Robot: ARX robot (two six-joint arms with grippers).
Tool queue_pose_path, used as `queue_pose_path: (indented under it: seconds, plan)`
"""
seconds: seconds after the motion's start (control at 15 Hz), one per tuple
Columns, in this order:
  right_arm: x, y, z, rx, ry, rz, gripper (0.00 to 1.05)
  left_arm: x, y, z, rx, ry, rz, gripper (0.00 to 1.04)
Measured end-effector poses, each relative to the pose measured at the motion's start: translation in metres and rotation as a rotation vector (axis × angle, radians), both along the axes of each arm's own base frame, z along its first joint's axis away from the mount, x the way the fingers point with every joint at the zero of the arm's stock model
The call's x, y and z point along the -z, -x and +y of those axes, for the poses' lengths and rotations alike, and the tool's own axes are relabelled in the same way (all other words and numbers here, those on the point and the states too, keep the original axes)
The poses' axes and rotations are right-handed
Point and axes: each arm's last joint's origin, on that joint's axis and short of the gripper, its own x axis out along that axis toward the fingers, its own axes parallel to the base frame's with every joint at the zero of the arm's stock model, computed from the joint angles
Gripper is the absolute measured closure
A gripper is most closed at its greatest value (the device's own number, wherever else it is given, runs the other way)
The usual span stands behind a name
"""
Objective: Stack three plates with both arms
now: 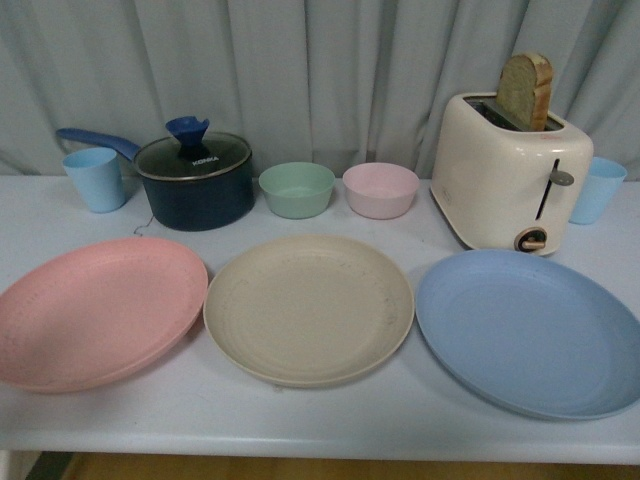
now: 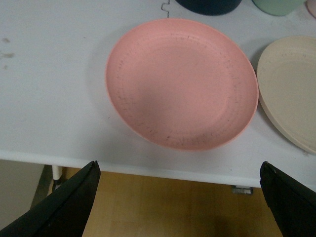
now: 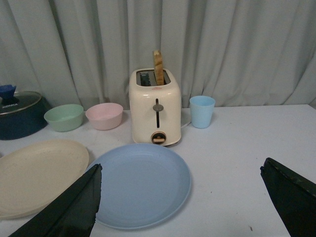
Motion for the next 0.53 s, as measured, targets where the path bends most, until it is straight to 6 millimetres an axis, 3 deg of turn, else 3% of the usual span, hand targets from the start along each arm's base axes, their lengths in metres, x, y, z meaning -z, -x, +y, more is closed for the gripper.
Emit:
queue_pose_path:
  seconds: [0.13,0.33,0.53]
  plan:
    - [0.000,0.000,0.000,0.000,0.000,0.000,0.06,0.002,-0.011,0.004,0.008,-0.005,0.033,0.07]
    - [0.000,0.000,0.000,0.000,0.000,0.000,0.06,0.027,-0.081,0.043,-0.007,-0.006,0.113,0.07]
    - [0.000,0.000,0.000,0.000,0.000,0.000,0.06,0.058,-0.128,0.063,0.022,-0.024,0.207,0.07]
